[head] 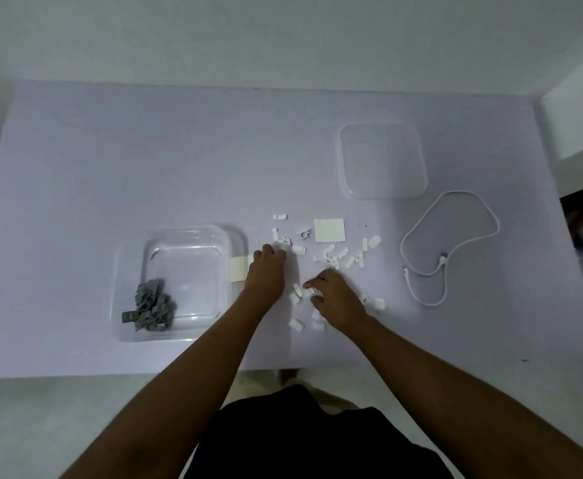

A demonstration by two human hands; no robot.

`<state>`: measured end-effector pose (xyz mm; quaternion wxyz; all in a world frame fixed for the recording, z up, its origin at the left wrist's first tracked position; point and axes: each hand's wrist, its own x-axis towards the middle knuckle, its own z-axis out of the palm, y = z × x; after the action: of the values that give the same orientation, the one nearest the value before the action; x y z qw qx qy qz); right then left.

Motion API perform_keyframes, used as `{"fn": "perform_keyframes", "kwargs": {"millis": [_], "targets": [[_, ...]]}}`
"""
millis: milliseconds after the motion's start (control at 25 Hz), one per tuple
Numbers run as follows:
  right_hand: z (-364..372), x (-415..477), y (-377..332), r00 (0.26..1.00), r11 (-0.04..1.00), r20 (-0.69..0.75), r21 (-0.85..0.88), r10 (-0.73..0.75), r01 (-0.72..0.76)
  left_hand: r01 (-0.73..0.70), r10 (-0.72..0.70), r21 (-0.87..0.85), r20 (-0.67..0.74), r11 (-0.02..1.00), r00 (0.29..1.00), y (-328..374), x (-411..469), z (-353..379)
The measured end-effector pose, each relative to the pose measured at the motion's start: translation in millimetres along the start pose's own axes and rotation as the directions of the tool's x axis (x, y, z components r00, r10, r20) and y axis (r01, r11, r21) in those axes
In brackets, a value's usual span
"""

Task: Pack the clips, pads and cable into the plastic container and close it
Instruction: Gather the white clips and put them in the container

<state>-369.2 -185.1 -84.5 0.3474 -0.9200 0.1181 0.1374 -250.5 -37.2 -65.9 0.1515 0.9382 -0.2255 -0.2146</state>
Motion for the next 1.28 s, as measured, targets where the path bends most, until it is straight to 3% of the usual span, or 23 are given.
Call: {"fn": "perform_keyframes", "kwargs": {"millis": [120,200,240,280,360,440,480,520,560,600,640,720,760,800,920,1000,1160,1280], "targets": [[0,7,4,0.999,0.997,-0.040,0.078,-0.009,0.012,0.008,-0.008,-0.016,-0.039,1.000,0.999,-4,3,8],[-5,7,5,0.983,0.943,-0.101,0.313,0.153,-0.115,0.030,-0.032,-0.054,-0.029,0.998,0.999,-6,6,9],[-11,4,3,0.954,0.850,-0.116,0.493,0.278,-0.188,0.056,-0.058,-0.103,-0.025,0.993,0.998,-7,7,7],[-18,2,1,0.917,0.686,-0.080,0.690,0.390,-0.232,0.092,-0.095,-0.183,-0.012,0.979,0.995,-6,6,4],[-33,-7,0,0.890,0.282,0.074,0.934,0.450,-0.220,0.209,-0.201,-0.396,0.062,0.894,0.978,1,1,-5],[-46,-16,3,0.900,0.000,0.189,0.979,0.394,-0.205,0.400,-0.308,-0.647,0.257,0.650,0.916,10,-8,-12],[-50,-18,5,0.895,-0.094,0.229,0.974,0.383,-0.208,0.496,-0.344,-0.720,0.365,0.485,0.865,13,-12,-13],[-53,-19,6,0.880,-0.151,0.264,0.963,0.394,-0.222,0.564,-0.362,-0.722,0.440,0.401,0.822,14,-15,-13],[-53,-19,8,0.861,-0.134,0.276,0.961,0.427,-0.241,0.599,-0.374,-0.694,0.473,0.400,0.798,15,-18,-12],[-50,-18,11,0.846,-0.020,0.248,0.962,0.473,-0.271,0.600,-0.379,-0.635,0.466,0.485,0.800,16,-20,-10],[-46,-17,15,0.851,0.197,0.178,0.930,0.495,-0.309,0.545,-0.354,-0.538,0.423,0.643,0.834,15,-23,-7],[-36,-18,20,0.920,0.687,0.032,0.655,0.390,-0.314,0.343,-0.243,-0.289,0.331,0.894,0.912,16,-29,1],[-32,-20,20,0.953,0.823,0.024,0.498,0.302,-0.273,0.279,-0.204,-0.223,0.308,0.934,0.929,18,-32,4],[-28,-23,18,0.973,0.890,0.059,0.394,0.222,-0.227,0.246,-0.183,-0.203,0.286,0.948,0.940,19,-35,7],[-20,-30,17,0.976,0.967,0.188,0.208,0.106,-0.146,0.206,-0.172,-0.168,0.198,0.964,0.965,25,-38,16],[-13,-31,20,0.979,0.986,0.177,0.115,0.099,-0.120,0.189,-0.160,-0.176,0.167,0.966,0.973,27,-39,21],[-6,-32,20,0.993,0.988,0.036,0.100,0.112,-0.115,0.209,-0.183,-0.234,0.128,0.950,0.975,26,-40,21],[-6,-33,18,0.993,0.986,0.069,0.136,0.091,-0.100,0.261,-0.226,-0.300,0.147,0.917,0.963,22,-41,17]]}}
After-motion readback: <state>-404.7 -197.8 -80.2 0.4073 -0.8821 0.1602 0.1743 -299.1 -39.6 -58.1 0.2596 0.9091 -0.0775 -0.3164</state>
